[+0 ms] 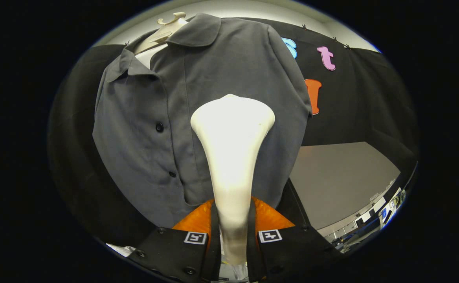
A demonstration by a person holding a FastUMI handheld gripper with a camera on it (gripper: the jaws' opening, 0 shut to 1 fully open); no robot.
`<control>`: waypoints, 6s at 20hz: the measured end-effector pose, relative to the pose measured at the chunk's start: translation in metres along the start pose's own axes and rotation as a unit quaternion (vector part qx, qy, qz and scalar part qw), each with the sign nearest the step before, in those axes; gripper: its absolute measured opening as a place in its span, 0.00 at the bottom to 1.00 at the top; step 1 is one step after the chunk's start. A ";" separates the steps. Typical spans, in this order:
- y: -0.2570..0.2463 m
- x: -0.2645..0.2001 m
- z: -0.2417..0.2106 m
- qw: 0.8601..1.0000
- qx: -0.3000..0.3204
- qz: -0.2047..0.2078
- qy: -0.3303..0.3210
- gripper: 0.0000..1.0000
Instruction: Iron the clothes twice with a garment steamer, once on the left side and once on the right side.
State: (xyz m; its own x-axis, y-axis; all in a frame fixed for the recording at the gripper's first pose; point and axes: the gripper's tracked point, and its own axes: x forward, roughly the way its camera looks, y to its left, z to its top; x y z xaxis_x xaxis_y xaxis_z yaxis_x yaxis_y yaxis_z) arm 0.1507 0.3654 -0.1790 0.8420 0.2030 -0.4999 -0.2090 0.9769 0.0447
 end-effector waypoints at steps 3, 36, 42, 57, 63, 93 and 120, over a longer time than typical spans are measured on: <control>-0.005 0.003 -0.018 1.000 0.001 -0.001 0.015 0.34; -0.025 0.054 -0.226 0.984 0.012 -0.011 0.175 0.34; -0.028 0.049 -0.247 0.980 0.022 -0.018 0.197 0.35; 0.006 -0.064 -0.094 0.996 0.024 -0.005 0.087 0.34; 0.056 -0.097 -0.008 1.000 -0.007 0.014 0.022 0.34; 0.199 0.001 0.026 0.995 -0.042 0.076 0.040 0.34; 0.179 0.057 -0.195 0.977 -0.054 0.077 0.190 0.34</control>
State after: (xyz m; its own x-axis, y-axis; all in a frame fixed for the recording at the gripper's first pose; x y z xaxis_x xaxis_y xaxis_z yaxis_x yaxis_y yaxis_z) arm 0.0643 0.5392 -0.3680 0.5545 0.2882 -0.7807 -0.3871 0.9198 0.0646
